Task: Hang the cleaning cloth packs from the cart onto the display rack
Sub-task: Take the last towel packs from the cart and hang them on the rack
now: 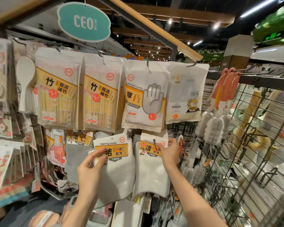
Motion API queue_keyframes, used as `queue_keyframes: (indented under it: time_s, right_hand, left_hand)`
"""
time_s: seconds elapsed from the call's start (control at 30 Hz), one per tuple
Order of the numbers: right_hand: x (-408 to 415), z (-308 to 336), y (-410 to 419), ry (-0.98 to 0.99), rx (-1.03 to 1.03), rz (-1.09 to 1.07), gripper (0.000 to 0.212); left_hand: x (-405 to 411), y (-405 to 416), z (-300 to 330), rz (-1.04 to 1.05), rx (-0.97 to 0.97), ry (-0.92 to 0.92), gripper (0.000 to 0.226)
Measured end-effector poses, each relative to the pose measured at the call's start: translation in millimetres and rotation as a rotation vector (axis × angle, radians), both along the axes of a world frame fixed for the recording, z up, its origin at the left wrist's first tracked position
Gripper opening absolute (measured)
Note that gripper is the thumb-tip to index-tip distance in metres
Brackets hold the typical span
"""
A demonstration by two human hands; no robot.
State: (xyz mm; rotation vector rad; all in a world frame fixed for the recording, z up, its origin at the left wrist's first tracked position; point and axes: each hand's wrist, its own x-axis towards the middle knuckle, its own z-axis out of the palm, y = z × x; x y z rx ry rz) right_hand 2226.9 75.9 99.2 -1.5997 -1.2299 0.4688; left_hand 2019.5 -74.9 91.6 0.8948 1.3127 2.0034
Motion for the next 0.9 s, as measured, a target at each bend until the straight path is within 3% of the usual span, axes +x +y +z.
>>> queue_keyframes:
  time_s: [0.3,0.4,0.53,0.9]
  right_hand:
    - [-7.1,0.7,10.0,-0.004,-0.008,-0.077,0.047]
    - [-7.8,0.8,10.3,-0.047,-0.006,-0.067,0.037]
    - [-2.8,-0.9,5.7,-0.175,-0.012,-0.023,0.026]
    - [30.4,-2.5,-18.4,-0.210,0.055,0.237,0.040]
  left_hand:
    - [-1.7,0.2,0.9,-0.008,0.006,0.014,0.033]
    - [-1.5,-1.5,2.6,-0.011,0.014,0.014,0.036]
    - [-0.2,-5.1,3.9,-0.020,0.034,0.010,0.034]
    - [16.3,-11.9,8.6,-0.094,0.088,-0.021,0.028]
